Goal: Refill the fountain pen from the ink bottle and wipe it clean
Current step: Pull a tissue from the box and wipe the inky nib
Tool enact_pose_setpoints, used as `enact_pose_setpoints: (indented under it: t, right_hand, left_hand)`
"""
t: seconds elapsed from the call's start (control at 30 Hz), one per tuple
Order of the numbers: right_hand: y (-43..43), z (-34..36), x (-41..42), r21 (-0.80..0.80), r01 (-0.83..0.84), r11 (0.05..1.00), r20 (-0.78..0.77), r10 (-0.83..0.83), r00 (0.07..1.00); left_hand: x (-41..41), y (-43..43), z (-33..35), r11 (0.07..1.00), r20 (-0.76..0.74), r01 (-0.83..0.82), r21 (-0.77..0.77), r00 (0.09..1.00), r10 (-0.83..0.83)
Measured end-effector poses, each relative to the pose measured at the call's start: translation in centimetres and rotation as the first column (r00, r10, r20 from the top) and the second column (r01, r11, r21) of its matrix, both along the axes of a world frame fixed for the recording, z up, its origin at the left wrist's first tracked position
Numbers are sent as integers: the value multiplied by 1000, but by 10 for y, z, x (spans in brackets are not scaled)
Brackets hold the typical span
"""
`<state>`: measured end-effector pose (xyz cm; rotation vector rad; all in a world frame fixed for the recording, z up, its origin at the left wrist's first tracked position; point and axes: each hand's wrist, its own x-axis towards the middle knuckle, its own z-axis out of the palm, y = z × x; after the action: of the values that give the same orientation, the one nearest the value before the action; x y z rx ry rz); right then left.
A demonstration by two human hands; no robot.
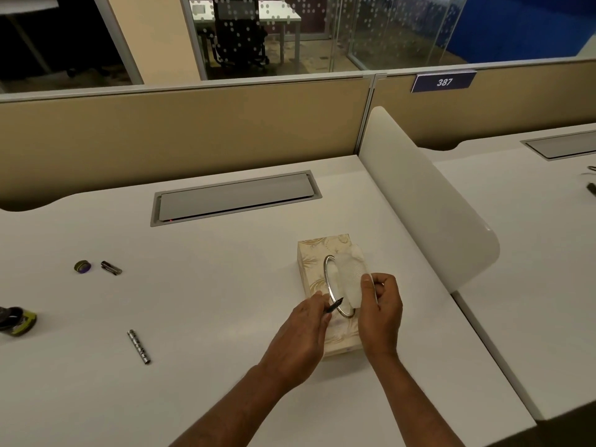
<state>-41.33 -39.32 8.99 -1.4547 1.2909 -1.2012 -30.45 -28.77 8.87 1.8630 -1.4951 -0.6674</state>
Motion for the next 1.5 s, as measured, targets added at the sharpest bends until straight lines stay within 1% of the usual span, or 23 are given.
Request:
enact_pose_setpoints:
  t: [0.1,0.23,0.33,0.43,0.47,0.53,0.6,0.67,0.77,0.87,0.93,1.07,1.3,1.37,1.5]
  right_hand:
    - [-2,2,-4,130,41,991,90,-53,994]
    - [-7,12,-8,364,46,930,268,-152,951]
    - [-8,17,-11,471,11,882,341,-194,920]
    - [-5,25,-11,494,-27,869,374,-185,909]
    - [-4,28,-11,492,-37,870,375,-174,910]
    - [1,34,-11,475,-51,878,366,-144,919]
    - [7,40,-9,434,-59,899,339,-102,935]
    - [15,49,-5,376,-63,925,284,-50,958]
    - [29,64,2,322,-78,944,251,-6,968]
    - [43,81,11,308,-121,944,250,42,967]
    - [52,91,18,329,-176,928,280,82,957]
    - [73,108,30,370,-334,867,373,191,908]
    - [114,131,46,380,-549,744,488,343,803]
    - [126,138,54,376,-583,720,506,368,780]
    - [152,148,73,393,-599,697,536,357,766]
  left_hand:
    - [0,1,4,1000,22,18,7,1000,-18]
    - [0,1,9,1000,5,0,15,1000,0]
    - [-1,1,14,997,-94,-71,10,993,72]
    - [-2,1,24,979,-246,-201,-22,950,189]
    - [-3,1,28,967,-315,-255,-17,919,236]
    - [-2,3,38,942,-466,-334,41,828,313]
    - [-2,7,50,929,-585,-350,122,731,352]
    - [0,14,61,921,-696,-351,168,620,363]
    - [4,28,78,915,-803,-364,174,484,346]
    - [6,45,91,911,-840,-376,169,428,333]
    - [7,56,98,914,-852,-368,169,411,323]
    - [9,79,113,927,-879,-339,161,378,291]
    - [28,125,139,934,-846,-340,111,461,268]
    - [36,139,146,937,-840,-336,99,477,260]
    - [56,169,158,952,-831,-299,70,510,222]
